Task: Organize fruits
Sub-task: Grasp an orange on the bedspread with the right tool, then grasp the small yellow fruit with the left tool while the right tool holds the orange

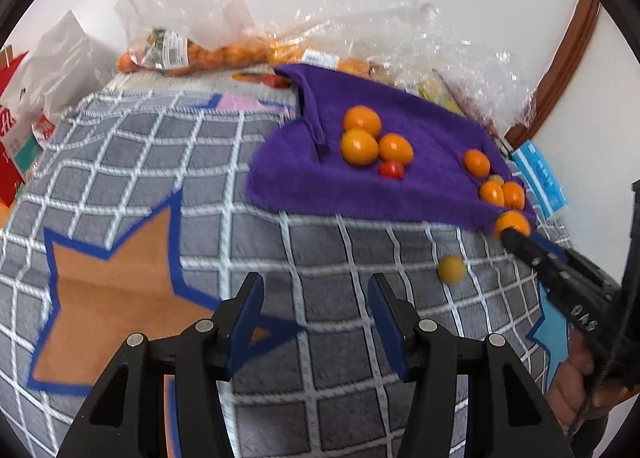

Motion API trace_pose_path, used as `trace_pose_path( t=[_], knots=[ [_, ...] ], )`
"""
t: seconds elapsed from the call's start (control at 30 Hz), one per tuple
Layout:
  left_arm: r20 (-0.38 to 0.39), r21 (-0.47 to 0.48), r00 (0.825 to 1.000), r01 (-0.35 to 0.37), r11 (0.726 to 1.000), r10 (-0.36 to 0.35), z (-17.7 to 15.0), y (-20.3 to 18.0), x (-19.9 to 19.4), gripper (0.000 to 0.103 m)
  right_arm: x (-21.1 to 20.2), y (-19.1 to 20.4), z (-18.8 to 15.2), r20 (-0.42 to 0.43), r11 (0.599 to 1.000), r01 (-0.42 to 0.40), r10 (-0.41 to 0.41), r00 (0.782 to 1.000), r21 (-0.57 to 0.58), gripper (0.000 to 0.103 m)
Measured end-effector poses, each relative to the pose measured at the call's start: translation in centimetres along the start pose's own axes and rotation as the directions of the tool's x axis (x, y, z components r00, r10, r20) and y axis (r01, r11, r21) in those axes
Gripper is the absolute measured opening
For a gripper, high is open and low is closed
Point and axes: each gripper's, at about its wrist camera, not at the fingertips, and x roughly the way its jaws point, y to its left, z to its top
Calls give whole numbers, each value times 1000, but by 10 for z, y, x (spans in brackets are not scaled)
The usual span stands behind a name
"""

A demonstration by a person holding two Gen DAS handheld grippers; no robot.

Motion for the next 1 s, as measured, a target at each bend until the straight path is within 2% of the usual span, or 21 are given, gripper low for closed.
trace_pose_path(
  t=[0.23,0.33,0.43,0.63,0.77,0.87,1.0],
  knots=[
    [-11,57,1000,-4,998,5,-17,-27,0,52,-25,-28,-17,25,999,35,-36,999,39,33],
    [-44,69,999,34,997,-31,-24,-31,5,52,-27,-37,-25,29,997,52,-53,998,49,33],
    [-26,80,1000,9,997,-7,-31,-36,7,52,-28,-44,-34,20,996,66,-67,998,64,33],
    [-20,132,999,-33,991,36,-32,-49,11,54,-28,-54,-49,7,994,79,-79,997,72,33],
    [-11,137,999,-41,990,42,-33,-52,12,59,-16,-58,-57,-21,993,95,-94,995,72,33],
    [-14,139,998,-56,989,59,-32,-55,15,60,-12,-61,-60,-34,993,87,-85,996,83,33],
    [-35,128,999,-24,991,29,-26,-59,17,59,-14,-65,-61,-25,992,79,-77,997,97,33]
  ],
)
